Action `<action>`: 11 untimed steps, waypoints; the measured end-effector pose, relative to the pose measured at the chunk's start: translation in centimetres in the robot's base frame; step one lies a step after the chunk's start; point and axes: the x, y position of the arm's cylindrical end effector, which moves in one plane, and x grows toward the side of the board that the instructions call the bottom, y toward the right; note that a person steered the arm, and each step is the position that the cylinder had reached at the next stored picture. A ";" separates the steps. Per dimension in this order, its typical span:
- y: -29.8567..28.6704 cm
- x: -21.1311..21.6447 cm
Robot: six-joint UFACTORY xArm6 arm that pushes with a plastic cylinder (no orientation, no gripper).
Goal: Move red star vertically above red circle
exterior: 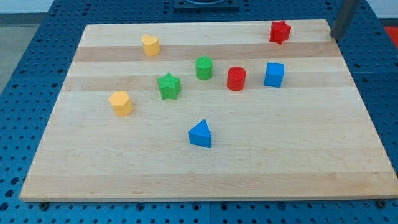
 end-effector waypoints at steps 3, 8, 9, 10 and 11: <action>-7.4 0.0; -16.2 0.0; -17.9 0.0; -19.6 0.0; -19.5 0.8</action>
